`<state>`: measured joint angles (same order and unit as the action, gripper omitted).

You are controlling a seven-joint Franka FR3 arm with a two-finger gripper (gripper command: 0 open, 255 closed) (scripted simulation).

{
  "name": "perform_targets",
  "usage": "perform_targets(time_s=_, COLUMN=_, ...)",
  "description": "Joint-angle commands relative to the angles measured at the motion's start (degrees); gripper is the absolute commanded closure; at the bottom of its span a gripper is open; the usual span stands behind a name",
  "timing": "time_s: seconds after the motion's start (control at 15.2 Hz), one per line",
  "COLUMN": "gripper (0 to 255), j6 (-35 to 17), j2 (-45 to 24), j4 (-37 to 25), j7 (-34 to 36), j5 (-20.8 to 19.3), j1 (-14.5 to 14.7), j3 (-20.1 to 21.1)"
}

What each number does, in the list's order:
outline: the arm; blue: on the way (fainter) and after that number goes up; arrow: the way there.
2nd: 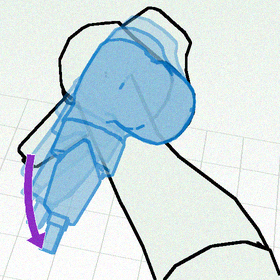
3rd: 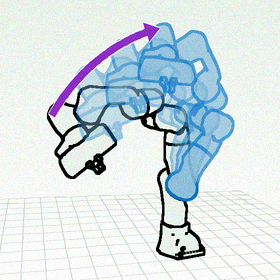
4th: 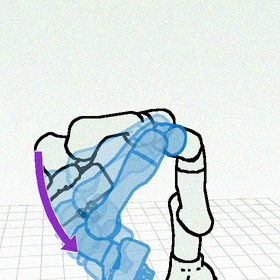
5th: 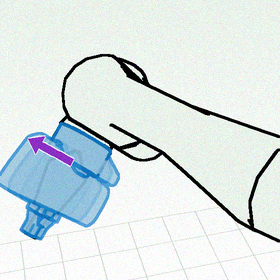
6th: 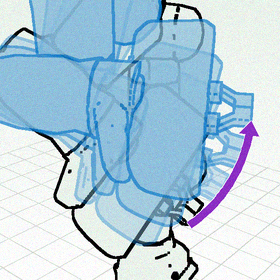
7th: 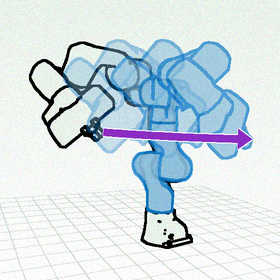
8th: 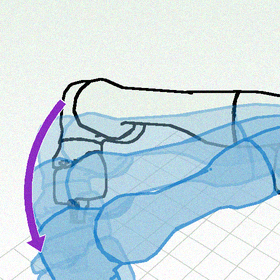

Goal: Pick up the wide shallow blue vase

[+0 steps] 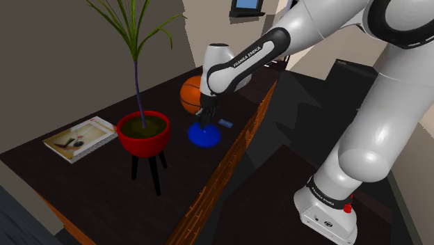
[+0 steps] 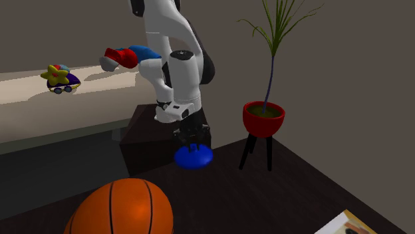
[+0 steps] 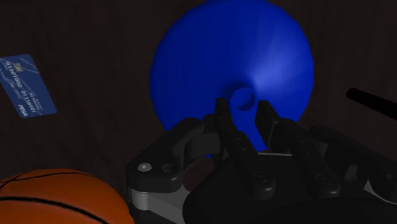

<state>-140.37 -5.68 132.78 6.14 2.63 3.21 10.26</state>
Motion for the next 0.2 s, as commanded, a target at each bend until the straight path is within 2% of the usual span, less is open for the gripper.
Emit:
perform_targets(time_s=0.0, gripper=255, j6=1.4, j2=1.0, j4=-0.4, j7=-0.1, j5=0.2, j1=0.0, j3=0.0)
perform_targets(time_s=0.13, gripper=255, j6=1.6, j2=1.1, j4=-0.4, j7=-0.1, j5=0.2, j1=0.0, j3=0.0)
